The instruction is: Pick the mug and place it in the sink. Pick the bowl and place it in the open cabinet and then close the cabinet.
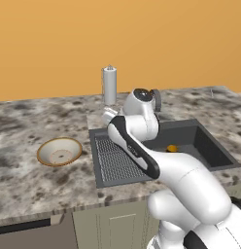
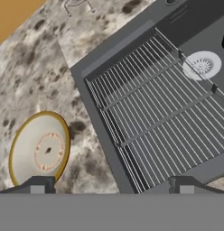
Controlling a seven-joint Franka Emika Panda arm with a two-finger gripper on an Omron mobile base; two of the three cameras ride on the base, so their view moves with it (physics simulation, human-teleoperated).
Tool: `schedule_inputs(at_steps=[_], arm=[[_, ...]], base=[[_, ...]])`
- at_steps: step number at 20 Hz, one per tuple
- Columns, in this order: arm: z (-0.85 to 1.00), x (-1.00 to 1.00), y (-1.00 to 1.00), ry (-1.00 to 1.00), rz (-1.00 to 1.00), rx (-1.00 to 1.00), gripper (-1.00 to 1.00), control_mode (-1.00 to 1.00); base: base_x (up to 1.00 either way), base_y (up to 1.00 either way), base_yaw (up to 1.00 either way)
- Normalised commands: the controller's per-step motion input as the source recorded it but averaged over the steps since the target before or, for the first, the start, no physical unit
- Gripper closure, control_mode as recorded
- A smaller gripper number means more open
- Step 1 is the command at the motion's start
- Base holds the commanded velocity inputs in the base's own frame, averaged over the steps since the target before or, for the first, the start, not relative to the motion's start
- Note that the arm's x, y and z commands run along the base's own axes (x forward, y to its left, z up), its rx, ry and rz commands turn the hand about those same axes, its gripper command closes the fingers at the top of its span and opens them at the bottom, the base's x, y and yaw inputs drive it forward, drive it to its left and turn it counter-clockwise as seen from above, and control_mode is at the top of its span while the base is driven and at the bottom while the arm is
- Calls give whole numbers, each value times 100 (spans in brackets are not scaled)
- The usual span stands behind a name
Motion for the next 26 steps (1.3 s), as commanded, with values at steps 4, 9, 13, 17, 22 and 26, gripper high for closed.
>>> schedule_inputs(at_steps=[4, 9, 13, 17, 22, 26], arm=[[-23, 19, 26, 0, 2, 0, -100, -100], [-22, 2, 11, -7, 8, 5, -100, -100], [-22, 10, 19, -6, 6, 7, -100, -100], [-5, 15, 20, -2, 3, 1, -100, -100], [-3, 35, 21, 0, 1, 9, -100, -100], [-12, 12, 9, 2, 5, 21, -100, -100]], base=[[0, 0, 0], [0, 0, 0], [0, 0, 0], [0, 0, 0], [0, 0, 0], [0, 0, 0]])
